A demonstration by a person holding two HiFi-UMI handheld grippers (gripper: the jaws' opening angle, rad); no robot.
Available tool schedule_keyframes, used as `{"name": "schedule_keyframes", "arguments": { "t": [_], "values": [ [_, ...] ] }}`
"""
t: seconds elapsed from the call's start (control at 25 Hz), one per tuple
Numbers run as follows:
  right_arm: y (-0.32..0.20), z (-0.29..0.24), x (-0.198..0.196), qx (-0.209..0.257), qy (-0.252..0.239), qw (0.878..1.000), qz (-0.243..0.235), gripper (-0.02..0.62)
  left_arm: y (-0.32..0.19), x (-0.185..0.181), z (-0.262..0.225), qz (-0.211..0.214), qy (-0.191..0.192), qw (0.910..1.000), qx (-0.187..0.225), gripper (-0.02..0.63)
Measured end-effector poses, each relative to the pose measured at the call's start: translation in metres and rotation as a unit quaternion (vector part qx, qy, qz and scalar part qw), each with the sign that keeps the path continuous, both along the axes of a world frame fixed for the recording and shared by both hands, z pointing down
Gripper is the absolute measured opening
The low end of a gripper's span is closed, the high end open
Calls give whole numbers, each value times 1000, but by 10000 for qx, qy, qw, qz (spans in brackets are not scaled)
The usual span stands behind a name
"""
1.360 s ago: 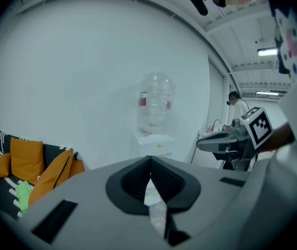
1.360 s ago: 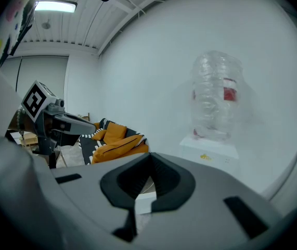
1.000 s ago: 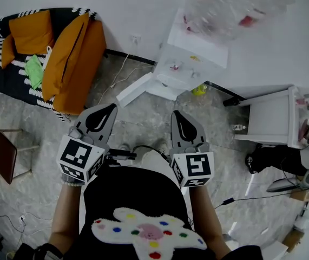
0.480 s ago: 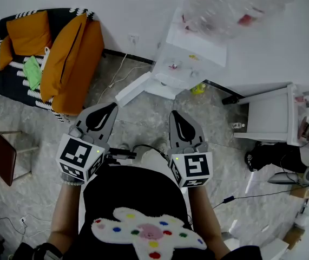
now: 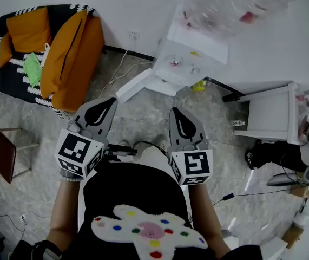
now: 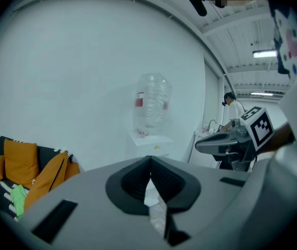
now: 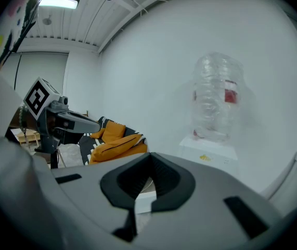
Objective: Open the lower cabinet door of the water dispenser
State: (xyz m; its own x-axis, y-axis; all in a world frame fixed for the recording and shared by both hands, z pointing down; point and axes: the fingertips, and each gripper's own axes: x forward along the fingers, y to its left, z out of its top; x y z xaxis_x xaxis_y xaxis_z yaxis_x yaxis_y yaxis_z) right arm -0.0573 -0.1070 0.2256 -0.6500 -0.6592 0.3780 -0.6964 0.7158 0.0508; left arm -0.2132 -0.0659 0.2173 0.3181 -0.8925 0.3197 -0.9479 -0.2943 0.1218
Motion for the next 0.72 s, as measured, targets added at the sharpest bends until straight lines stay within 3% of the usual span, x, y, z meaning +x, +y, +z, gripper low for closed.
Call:
{"name": "schedule_keyframes", "arguments": {
  "t": [0.72],
  "values": [
    [4, 3, 0, 12, -5, 10000, -47, 5, 2, 3, 4, 33, -14, 10000, -46, 12]
  ]
}}
